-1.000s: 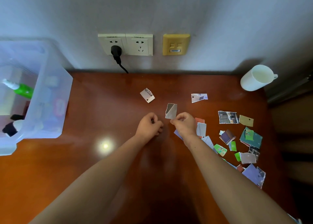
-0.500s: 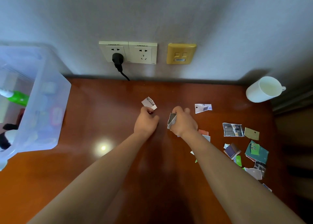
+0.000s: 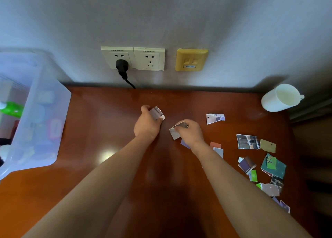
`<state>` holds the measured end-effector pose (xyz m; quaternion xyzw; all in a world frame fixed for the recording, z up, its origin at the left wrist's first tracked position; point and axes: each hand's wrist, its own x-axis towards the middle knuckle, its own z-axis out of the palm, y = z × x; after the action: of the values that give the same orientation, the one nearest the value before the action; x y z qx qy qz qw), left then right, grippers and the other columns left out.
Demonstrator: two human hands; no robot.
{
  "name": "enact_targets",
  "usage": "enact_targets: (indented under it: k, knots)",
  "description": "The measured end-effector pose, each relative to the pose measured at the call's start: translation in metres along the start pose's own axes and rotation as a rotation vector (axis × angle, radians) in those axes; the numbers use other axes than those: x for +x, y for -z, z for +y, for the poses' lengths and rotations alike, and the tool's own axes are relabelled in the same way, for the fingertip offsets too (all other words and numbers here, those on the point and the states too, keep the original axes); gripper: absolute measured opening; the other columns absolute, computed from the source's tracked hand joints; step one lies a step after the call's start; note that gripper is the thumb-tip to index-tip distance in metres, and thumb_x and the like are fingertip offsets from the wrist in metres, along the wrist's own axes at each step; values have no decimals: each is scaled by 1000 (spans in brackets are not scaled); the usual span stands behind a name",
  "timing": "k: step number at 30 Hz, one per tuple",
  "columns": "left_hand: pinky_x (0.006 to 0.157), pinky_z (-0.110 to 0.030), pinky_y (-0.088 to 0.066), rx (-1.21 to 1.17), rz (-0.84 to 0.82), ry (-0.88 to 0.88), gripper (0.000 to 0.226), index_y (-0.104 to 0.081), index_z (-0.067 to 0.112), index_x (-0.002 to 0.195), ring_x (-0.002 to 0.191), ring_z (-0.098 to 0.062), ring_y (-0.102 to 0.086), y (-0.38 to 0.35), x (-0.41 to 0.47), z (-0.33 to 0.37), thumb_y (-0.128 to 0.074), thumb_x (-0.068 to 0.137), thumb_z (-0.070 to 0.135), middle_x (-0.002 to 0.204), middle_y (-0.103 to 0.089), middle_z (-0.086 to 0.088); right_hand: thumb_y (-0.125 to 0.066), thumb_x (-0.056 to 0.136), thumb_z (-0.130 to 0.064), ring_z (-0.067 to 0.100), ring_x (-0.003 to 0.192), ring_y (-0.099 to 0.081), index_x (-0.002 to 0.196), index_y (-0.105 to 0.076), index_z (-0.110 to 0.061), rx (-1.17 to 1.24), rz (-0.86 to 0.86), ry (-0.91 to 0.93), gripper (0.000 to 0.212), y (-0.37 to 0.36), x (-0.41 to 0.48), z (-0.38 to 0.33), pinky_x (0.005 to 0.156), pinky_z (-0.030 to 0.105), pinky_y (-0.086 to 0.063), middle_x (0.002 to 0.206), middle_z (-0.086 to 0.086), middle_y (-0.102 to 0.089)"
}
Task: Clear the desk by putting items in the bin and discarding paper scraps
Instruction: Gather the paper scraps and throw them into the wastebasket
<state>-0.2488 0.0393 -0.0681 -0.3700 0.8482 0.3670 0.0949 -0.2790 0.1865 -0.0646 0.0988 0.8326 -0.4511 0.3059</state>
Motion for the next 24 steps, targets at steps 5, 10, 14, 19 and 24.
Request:
enact_targets:
  k: [5,10,14,19,24]
  knots:
    - [68,-35,-41,93,-1,-16,37,-46,14,112,97,-33,-61,-1,3,-3,-64,87,35,106,-65,-6,-61,89,-14,3,54,-54,89,-67,-14,194,11,-57,6,4,-4,-2,51,17,-40,59,-9,-60]
    - [65,-34,-41,-114,-86,-89,18,-53,19,93,82,-25,-59,-3,-4,-3,-54,92,36,85,-62,-1,-54,96,-23,12,28,-34,92,-61,-12,321,-6,-162,14,7,-12,-2,33,19,-29,45,6,-49]
    - [58,-31,-40,-497,-185,-16,7,-55,21,87,64,-13,-50,-1,-23,-3,-49,91,24,71,-56,7,-55,96,-22,16,39,-42,92,-64,-16,464,-14,-216,12,8,-25,-10,37,21,-30,73,17,-58]
    - [37,-16,-26,-774,-227,75,27,-41,19,68,39,-5,-34,15,-63,-5,-40,94,14,45,-40,13,-58,94,-23,34,68,-68,100,-67,-17,560,8,-208,12,11,-63,-17,49,24,-39,87,18,-67]
    - [41,-20,-28,-835,-233,26,5,-52,13,90,46,-11,-38,36,-100,-21,-48,92,11,63,-47,2,-61,90,-27,16,74,-56,100,-64,-24,585,10,-190,11,4,-112,-15,48,18,-42,99,12,-62]
